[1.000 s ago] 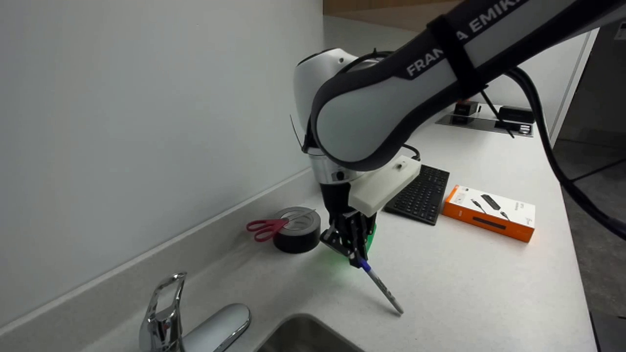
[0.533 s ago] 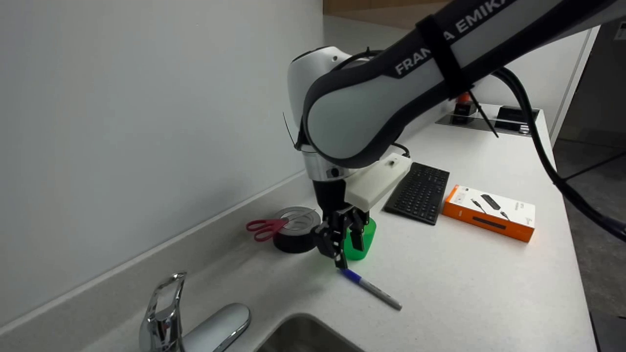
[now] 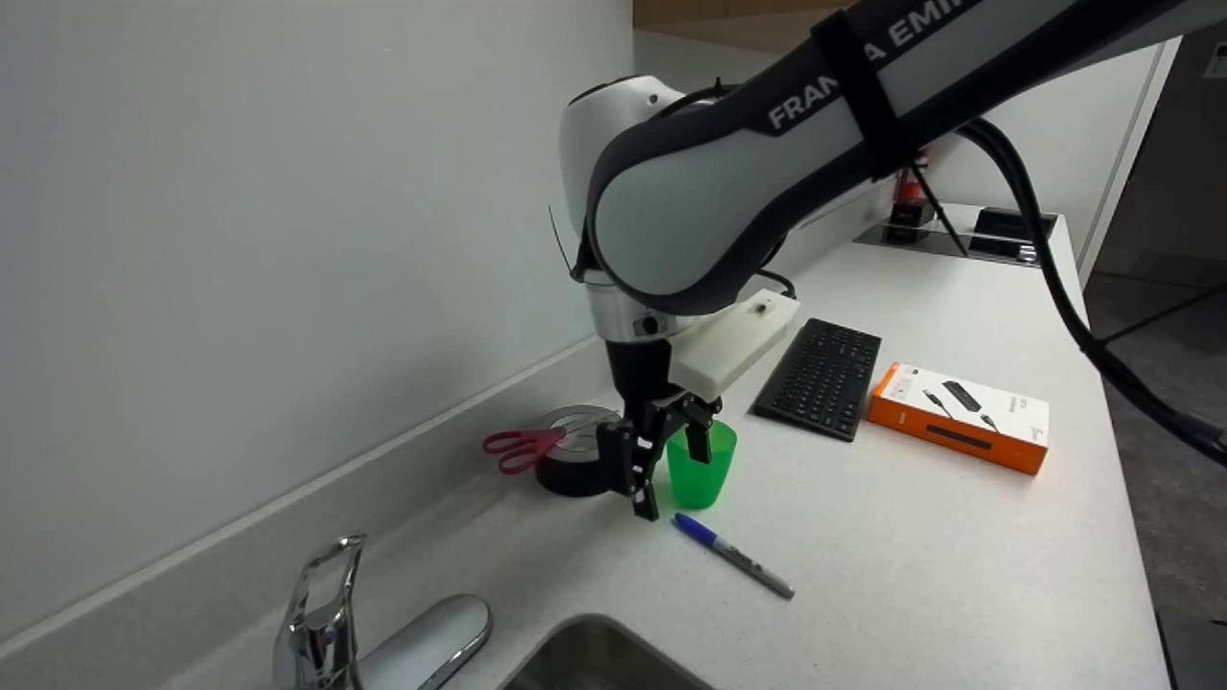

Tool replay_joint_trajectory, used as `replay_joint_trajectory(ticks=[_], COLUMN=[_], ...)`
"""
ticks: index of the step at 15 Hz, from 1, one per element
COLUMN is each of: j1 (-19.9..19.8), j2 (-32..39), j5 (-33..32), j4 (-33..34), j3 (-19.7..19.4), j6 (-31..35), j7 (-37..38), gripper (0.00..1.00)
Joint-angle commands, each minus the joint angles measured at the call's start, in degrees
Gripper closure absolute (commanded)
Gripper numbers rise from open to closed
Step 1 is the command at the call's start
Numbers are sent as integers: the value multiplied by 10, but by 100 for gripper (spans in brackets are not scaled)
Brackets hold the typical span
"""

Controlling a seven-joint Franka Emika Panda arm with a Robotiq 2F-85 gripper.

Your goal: Pick up the pen from the green cup and put it on the countertop.

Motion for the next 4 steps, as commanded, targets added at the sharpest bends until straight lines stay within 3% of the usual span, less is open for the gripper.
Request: replay_joint_trajectory(ticks=[1, 4], j1=[1, 1], j2=[1, 2], j5=[1, 1], j4=[3, 5], j3=[-1, -1], j6=[-2, -2], j7=[-1, -1], gripper=[0, 0])
